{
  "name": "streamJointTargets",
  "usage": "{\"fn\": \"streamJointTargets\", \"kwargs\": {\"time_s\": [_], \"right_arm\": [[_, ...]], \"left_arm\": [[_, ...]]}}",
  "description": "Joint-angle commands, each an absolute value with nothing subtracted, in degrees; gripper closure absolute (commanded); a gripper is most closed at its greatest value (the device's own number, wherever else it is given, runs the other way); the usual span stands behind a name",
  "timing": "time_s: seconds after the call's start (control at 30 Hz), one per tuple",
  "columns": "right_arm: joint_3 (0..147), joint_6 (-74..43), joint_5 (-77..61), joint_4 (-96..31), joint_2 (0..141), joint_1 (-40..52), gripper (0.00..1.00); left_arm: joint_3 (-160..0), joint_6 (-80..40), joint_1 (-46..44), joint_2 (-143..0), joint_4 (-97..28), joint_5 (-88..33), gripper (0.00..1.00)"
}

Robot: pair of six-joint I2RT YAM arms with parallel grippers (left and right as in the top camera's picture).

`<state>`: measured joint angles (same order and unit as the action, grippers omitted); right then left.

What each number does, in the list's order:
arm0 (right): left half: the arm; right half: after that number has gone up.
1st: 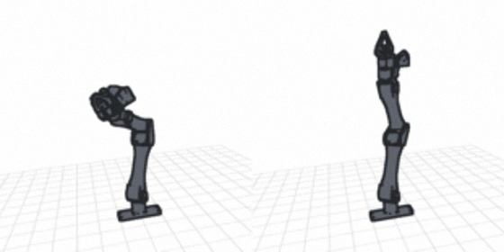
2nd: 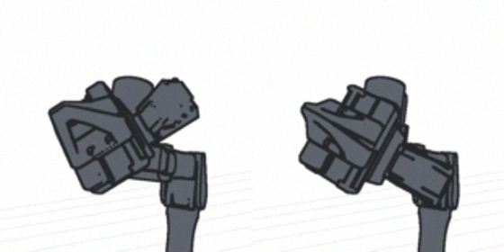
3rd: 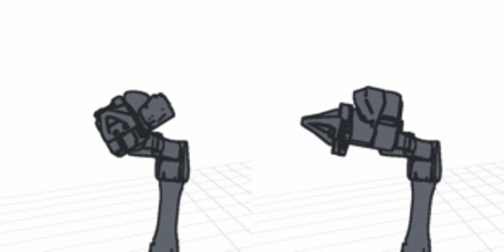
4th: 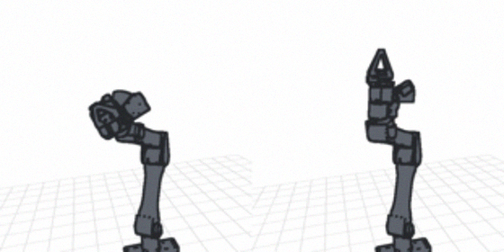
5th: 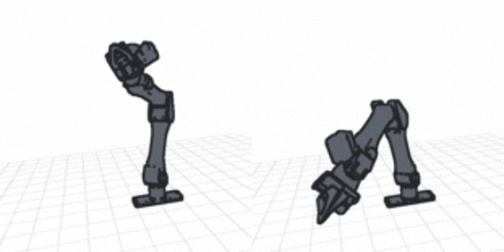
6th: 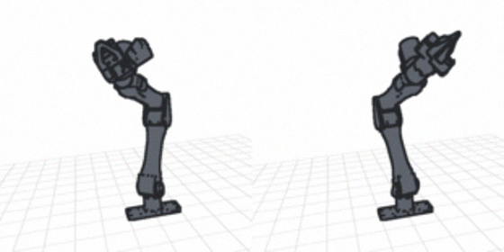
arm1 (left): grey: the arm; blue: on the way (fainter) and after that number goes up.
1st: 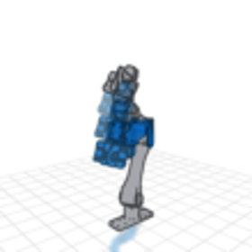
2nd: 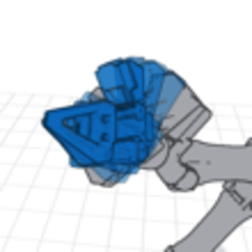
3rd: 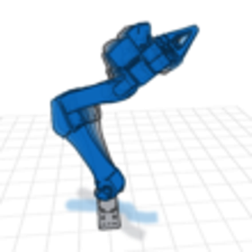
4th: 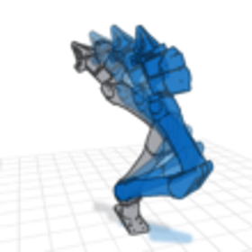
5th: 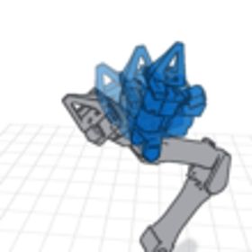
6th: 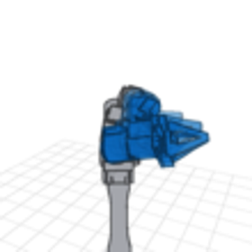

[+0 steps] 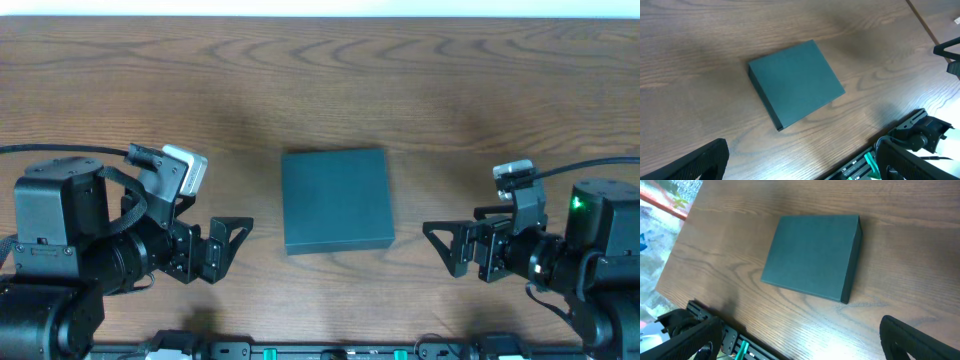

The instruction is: Pack container

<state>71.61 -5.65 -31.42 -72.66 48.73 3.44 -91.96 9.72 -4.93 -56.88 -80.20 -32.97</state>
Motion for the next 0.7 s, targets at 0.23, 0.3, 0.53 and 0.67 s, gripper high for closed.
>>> {"fn": "streamJointTargets", "kwargs": {"time_s": [0.23, 0.3, 0.53, 0.67], "right_arm": [[72.2, -5.1, -31.3, -72.9, 48.8, 3.0, 0.01], [72.2, -5.1, -31.3, -72.9, 48.8, 3.0, 0.01], [72.2, -5.1, -31.3, -72.9, 48.8, 3.0, 0.01], [72.2, -5.1, -31.3, -72.9, 48.8, 3.0, 0.01]], "left_arm": [[-92.8, 10.3, -4.8, -56.9, -80.4, -32.4, 0.05], [-92.8, 10.3, -4.8, -56.9, -80.4, -32.4, 0.05], [-92.8, 10.3, -4.8, -56.7, -80.8, -29.1, 0.05], [-91.6, 10.2, -4.8, -55.0, -79.4, -24.5, 0.05]]}}
